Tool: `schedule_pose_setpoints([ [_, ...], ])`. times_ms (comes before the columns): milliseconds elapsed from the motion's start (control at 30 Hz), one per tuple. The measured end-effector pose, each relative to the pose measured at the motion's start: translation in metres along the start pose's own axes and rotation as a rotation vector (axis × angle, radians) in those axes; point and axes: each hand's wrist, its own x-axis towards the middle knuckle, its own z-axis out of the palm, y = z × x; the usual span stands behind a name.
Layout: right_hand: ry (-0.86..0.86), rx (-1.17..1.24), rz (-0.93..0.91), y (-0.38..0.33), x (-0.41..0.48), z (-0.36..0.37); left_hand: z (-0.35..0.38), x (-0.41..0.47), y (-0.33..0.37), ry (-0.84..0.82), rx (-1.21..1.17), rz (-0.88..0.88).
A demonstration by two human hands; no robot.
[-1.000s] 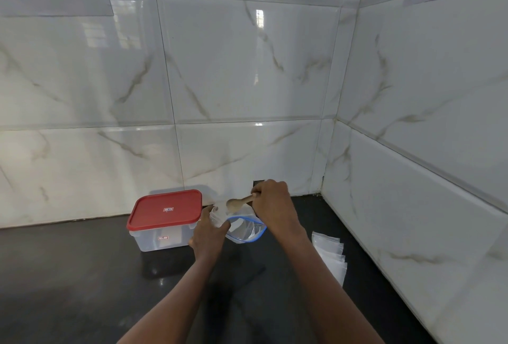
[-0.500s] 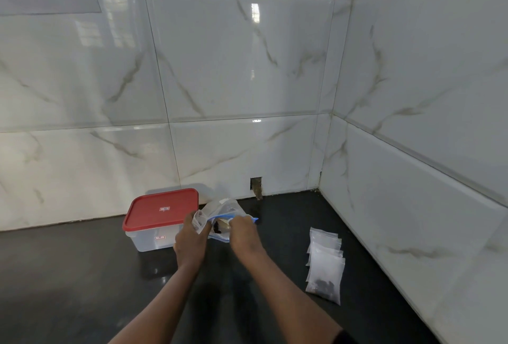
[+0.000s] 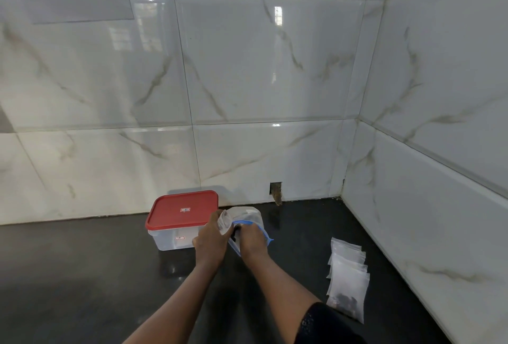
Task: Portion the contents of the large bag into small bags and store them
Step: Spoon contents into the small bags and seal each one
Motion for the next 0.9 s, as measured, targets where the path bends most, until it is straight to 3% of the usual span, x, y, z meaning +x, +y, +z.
schedule_pose_setpoints([
  [300, 0.008, -0.080, -0.049, -0.005, -0.001, 0.001, 0.003, 0.008, -0.002, 0.057, 0.000, -0.048],
  [433, 0.076, 0.144, -0.033, -0.002, -0.002, 0.004, 0.003, 0.008, 0.001, 0.053, -0.011, -0.053],
  [567, 0.089, 0.185, 0.020, -0.004, 0.003, 0.004, 0.000, 0.005, 0.002, 0.049, 0.004, -0.046],
  [833, 0.022, -0.038, -0.007, -0.012, -0.006, 0.000, -0.004, 0.001, -0.001, 0.059, 0.002, -0.042],
  [900, -0.003, 0.005, -0.008, -0.012, -0.010, -0.003, -0.004, 0.001, 0.000, 0.068, 0.007, -0.039],
])
